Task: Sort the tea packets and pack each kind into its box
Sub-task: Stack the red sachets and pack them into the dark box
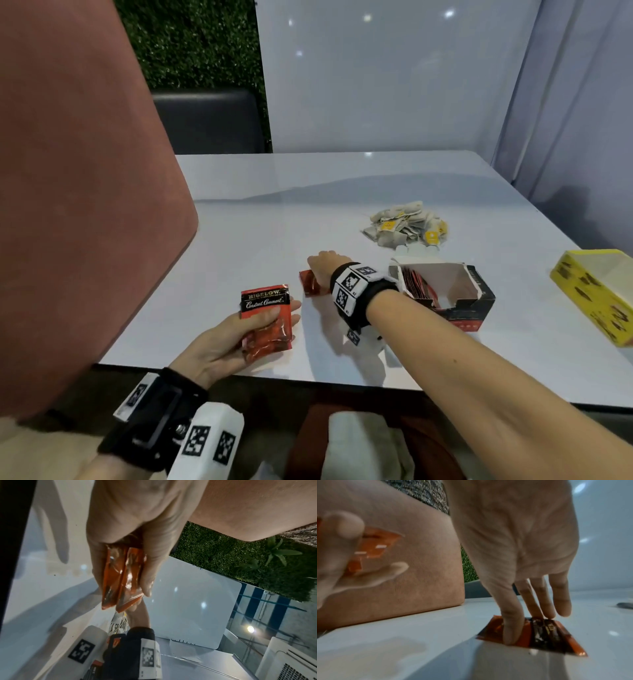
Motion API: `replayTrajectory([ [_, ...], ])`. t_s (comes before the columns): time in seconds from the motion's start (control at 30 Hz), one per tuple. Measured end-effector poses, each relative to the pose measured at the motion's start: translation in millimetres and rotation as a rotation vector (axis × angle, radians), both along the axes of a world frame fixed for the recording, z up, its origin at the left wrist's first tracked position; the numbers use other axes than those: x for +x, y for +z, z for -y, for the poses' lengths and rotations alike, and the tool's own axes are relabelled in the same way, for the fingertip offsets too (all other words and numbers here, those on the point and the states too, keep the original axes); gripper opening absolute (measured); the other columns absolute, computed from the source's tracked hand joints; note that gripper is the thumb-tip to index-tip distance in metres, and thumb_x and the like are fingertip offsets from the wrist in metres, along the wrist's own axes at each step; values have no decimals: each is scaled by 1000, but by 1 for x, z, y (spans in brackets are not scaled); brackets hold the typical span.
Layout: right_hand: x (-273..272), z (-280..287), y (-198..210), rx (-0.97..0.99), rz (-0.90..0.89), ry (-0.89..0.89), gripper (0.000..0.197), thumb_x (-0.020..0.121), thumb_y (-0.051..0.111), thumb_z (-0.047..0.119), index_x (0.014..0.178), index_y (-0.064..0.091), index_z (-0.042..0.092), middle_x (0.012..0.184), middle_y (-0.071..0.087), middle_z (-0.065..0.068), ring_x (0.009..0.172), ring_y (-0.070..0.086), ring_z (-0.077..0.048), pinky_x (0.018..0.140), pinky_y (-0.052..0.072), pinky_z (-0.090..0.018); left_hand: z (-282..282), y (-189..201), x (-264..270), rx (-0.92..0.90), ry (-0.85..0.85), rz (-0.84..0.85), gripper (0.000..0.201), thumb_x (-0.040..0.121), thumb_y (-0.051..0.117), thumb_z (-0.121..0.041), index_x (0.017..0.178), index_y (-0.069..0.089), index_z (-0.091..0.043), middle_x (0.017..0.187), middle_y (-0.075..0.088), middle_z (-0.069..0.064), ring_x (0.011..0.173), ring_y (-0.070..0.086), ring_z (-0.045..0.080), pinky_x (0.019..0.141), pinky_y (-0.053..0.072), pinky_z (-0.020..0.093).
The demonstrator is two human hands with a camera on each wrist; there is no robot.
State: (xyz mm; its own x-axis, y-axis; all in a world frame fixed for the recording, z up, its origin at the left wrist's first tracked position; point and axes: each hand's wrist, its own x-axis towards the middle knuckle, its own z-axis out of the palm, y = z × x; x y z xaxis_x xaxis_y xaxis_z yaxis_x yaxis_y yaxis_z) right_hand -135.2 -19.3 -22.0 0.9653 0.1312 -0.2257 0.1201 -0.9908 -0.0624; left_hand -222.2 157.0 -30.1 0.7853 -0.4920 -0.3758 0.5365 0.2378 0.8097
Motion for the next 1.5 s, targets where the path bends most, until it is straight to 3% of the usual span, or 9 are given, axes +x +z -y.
replayTrajectory([
  [0.17,0,1,-2,83,89,-20,28,91,48,8,117,55,3,121,57,-17,112,55,-34,87,46,-39,-1,-4,6,-121,11,-105,81,30,96,-10,107,71,-13,119,66,8,77,70,17,69,59,35],
  [0.37,-23,12,45,364,67,182,25,90,50,3,115,50,5,111,58,-14,99,53,-26,74,38,-30,-3,-8,10,-139,-34,-345,93,32,86,-52,109,69,-4,102,66,14,92,62,27,94,46,51],
  [0.53,-60,18,85,270,-47,454,35,87,43,-4,117,50,13,98,50,1,90,45,-17,75,37,-30,12,-2,10,-103,8,-420,93,54,52,-78,98,70,2,89,67,15,79,66,27,82,51,54],
  [0.77,-57,4,89,130,-100,555,35,76,62,-4,100,56,21,82,53,6,88,51,-19,77,46,-37,40,11,0,-108,-62,-405,95,58,45,-82,92,73,2,100,67,17,84,63,27,65,52,32],
  [0.9,-54,0,82,179,-16,545,33,72,65,-5,91,46,14,77,46,6,82,50,-22,68,44,-37,43,12,-2,-189,-82,-386,92,64,43,-80,101,71,0,111,66,17,87,66,27,70,52,33],
  [1.0,-58,5,75,314,57,500,37,79,67,6,108,45,11,98,52,-3,91,51,-22,74,44,-35,44,9,-1,-233,-32,-341,83,67,52,-73,110,65,-4,106,66,15,82,66,26,75,55,39],
  [1.1,-69,13,71,428,-32,402,69,81,69,31,135,28,17,129,45,-11,113,51,-28,94,45,-43,44,8,2,-247,15,-310,75,61,63,-62,109,62,-5,99,66,15,79,66,26,78,55,43],
  [1.2,-85,11,55,334,-96,437,106,67,81,31,145,9,23,138,34,-15,120,44,-32,100,42,-44,48,6,2,-230,28,-294,61,63,64,-58,97,71,-8,96,67,14,80,68,27,76,55,42],
  [1.5,-92,13,25,411,-30,420,90,61,70,34,139,26,27,116,44,-11,106,47,-30,89,47,-44,47,-2,-8,-324,-54,-156,59,41,94,-17,95,74,-6,110,67,17,102,66,30,92,48,54],
])
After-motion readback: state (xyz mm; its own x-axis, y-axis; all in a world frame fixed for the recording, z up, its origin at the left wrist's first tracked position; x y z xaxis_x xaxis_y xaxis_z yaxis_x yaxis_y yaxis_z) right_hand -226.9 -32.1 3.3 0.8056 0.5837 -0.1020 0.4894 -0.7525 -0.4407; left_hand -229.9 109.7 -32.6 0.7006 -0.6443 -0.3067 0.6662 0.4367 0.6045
